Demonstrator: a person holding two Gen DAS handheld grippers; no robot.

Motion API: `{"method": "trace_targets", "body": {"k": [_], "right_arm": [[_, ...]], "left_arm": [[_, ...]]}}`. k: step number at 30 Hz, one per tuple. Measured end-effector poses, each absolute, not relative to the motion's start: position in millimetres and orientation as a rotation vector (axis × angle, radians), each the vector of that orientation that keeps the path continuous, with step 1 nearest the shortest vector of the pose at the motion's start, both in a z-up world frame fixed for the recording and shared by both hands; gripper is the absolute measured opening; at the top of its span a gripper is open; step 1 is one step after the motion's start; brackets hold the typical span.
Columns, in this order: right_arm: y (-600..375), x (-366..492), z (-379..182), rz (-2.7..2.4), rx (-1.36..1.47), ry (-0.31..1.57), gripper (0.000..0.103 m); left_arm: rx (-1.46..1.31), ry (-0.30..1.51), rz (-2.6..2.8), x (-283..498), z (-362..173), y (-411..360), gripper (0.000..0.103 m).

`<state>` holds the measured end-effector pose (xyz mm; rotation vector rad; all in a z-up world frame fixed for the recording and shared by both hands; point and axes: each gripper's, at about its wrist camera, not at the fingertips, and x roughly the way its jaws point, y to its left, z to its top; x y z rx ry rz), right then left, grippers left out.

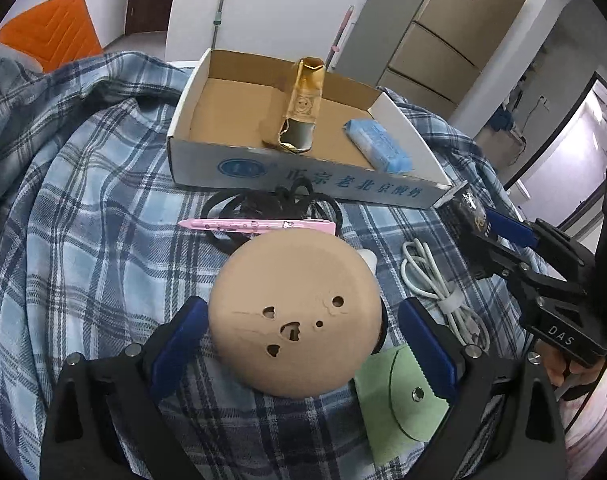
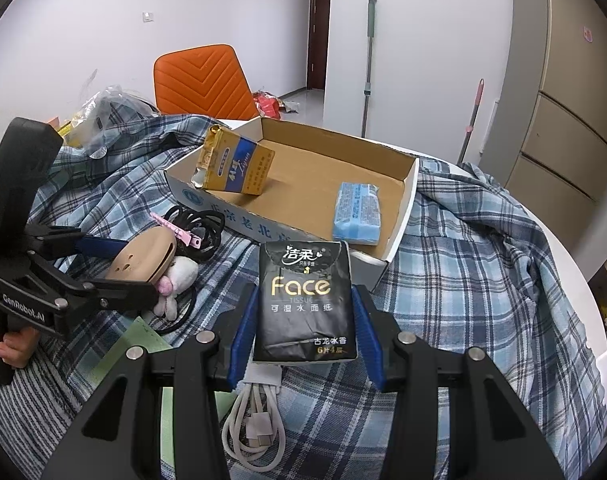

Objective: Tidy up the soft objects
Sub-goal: 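Grasp the beige round cat-face pad with the left gripper while the right holds the tissue pack, then lower the cat-face pad into the tray with the left gripper while the right lowers the tissue pack in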

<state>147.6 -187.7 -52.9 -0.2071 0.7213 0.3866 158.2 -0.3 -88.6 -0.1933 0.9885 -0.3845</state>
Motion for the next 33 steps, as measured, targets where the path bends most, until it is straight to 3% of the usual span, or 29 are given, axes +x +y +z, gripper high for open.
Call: {"method": "trace_targets", "body": {"k": [5,6,8,11,16,24,33], "right_arm": [[-187.8,147.6,-52.8,0.386,-0.207,0.72,0.045],[-187.9,147.4,-52.7,0.386,-0.207,0.719,0.045],[-187.8,147.3,-52.8,0.386,-0.208,0.721,0.045],[-188.3,146.5,-52.8,0.386,-0.206,0.72,0.045],[-189.0,146.2,-51.8,0.386,-0.205,0.714,0.045],[-192.7,139.5,-45.1,0.394,-0.194,0.671,0.045],[-201.3,124.8,-29.8,0.391,-0.161,0.564,0.045]], "left_arm": [[-0.171,0.992,-0.376,158.5,-88.2,-3.1,0.097],[-0.158,0.992,-0.371,158.4,-88.0,-4.9,0.095],[-0.136,0.984,-0.355,157.4,-87.4,-8.5,0.081],[-0.136,0.968,-0.362,155.2,-86.2,-7.3,0.079],[-0.092,0.864,-0.369,140.2,-71.6,-10.9,0.078],[0.051,0.553,-0.375,88.8,-32.9,-24.2,0.078],[0.092,0.464,-0.362,72.7,-19.2,-29.7,0.078]]}}
